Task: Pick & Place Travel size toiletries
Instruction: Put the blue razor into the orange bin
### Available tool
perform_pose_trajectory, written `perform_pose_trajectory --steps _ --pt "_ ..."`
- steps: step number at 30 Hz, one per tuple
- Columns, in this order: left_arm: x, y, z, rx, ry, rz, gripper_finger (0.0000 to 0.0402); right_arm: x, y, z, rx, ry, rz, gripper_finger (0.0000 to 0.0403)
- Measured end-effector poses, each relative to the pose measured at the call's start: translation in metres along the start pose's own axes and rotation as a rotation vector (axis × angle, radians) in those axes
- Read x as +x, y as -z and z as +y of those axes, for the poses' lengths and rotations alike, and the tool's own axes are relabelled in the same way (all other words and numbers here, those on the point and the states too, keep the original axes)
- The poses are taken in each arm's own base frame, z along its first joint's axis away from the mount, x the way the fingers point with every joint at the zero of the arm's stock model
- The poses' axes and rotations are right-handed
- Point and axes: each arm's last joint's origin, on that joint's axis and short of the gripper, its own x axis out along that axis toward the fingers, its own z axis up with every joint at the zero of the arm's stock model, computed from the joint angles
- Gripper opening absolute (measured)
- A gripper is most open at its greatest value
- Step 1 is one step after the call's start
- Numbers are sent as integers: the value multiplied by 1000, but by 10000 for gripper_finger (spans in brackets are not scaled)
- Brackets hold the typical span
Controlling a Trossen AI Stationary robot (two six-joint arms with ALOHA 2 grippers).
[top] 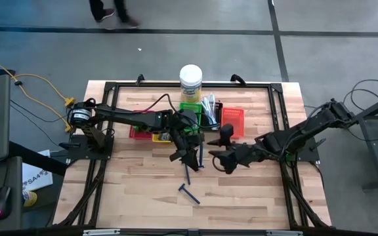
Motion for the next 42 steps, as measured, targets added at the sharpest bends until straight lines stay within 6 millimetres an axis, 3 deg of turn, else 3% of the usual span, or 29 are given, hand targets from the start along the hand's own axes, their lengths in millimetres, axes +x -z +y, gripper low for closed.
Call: perform_pose_trajectory --steps 4,14,20,29,32,39,42 --pt "0 0 0 0 0 0 6 0 -3 1 -77 -69 -64 160" --pt "0 0 0 0 5 3 6 6 -5 -11 -204 -55 -143 160" --pt "0 0 -1 4 19 10 6 19 -6 -5 -314 -77 -171 160" --pt "0 0 -1 7 31 13 6 32 -10 2 -338 -56 -197 158" --pt "0 0 -1 -4 35 17 6 32 -9 2 -319 -38 -181 135" --pt "0 0 -2 -3 49 24 9 32 -8 2 -323 -29 -156 38" --pt "0 0 -2 -7 51 26 16 32 -7 2 -328 -43 -152 29"
